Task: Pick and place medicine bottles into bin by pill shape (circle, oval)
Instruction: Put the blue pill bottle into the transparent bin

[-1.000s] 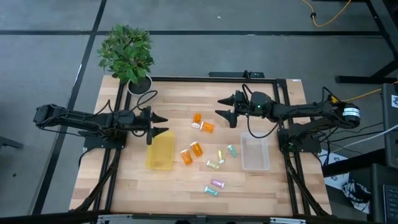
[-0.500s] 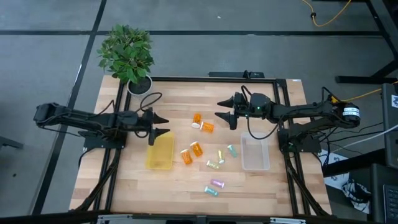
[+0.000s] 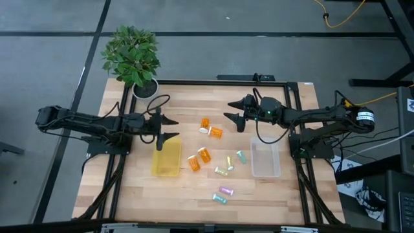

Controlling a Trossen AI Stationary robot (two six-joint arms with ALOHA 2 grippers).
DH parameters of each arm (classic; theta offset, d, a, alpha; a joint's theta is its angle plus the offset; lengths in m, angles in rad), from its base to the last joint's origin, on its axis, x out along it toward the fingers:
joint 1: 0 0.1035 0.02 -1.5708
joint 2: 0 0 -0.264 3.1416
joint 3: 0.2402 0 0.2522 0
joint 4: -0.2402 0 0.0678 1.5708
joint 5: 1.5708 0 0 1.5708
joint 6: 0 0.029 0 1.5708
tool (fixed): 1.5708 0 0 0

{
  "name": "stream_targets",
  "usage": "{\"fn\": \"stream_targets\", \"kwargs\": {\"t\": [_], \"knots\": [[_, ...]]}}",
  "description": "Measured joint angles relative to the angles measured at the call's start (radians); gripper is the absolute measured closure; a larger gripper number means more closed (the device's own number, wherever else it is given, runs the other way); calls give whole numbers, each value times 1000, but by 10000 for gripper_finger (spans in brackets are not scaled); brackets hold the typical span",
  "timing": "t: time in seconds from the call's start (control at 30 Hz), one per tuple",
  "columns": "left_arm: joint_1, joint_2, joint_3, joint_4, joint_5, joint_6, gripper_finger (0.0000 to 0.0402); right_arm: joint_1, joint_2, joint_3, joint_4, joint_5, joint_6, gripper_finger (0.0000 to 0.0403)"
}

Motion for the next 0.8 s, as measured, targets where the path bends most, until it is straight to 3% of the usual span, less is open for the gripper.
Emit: {"fn": "stream_targets", "kwargs": {"t": [0.3, 0.4, 0.53, 0.8], "knots": [[0, 63, 0, -41, -5, -70, 173, 0, 0, 13, -32, 0, 55, 102], [0, 94, 0, -58, 25, -132, 173, 0, 0, 83, -195, 1, 167, 102], [0, 122, 20, -65, 83, -126, 173, 11, 19, 213, -425, 1, 159, 102], [-1, 128, 108, -100, 196, 74, 173, 66, 131, 429, -732, -7, -49, 102]]}}
